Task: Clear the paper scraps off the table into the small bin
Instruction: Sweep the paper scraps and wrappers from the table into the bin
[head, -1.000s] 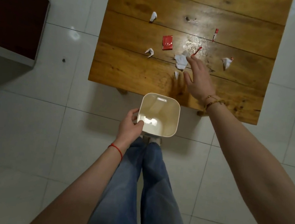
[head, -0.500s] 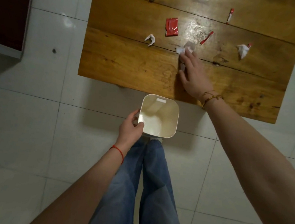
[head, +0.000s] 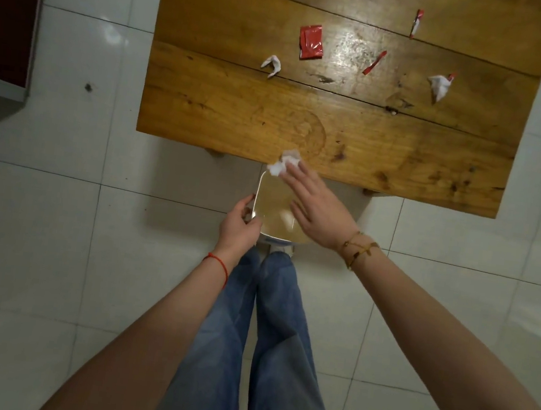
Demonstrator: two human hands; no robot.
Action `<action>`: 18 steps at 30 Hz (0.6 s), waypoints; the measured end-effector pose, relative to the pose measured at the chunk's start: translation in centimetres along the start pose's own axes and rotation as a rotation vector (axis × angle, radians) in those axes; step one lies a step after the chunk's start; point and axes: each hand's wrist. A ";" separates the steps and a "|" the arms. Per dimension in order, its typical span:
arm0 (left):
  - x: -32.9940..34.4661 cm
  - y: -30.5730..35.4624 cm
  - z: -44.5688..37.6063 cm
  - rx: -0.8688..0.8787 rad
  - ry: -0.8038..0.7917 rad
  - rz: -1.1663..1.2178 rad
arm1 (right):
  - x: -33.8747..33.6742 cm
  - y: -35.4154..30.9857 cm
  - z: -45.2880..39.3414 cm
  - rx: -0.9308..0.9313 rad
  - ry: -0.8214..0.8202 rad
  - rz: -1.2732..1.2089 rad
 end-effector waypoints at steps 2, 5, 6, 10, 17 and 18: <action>-0.2 0.1 0.1 0.033 0.010 -0.021 | 0.7 -0.8 1.1 -0.051 -0.040 0.003; -0.6 0.4 0.1 0.046 0.027 -0.065 | 0.7 -1.1 1.7 -0.038 -0.013 -0.015; -0.8 0.5 0.1 0.047 0.032 -0.081 | 0.4 -1.0 1.4 -0.010 0.019 -0.018; -1.6 1.0 0.0 0.059 0.018 -0.132 | -2.3 0.2 -1.8 0.130 0.150 -0.013; -2.5 0.9 -0.8 0.079 0.018 -0.189 | -7.2 3.2 -9.8 0.257 0.237 0.002; -2.6 0.8 -0.9 0.072 0.023 -0.178 | -7.8 3.5 -10.8 0.257 0.239 0.006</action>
Point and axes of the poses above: each hand's wrist, its own z-axis away from the middle knuckle, its own x-axis out of the palm, y = z × x, and after that the axes turned 4 degrees about z, right-handed
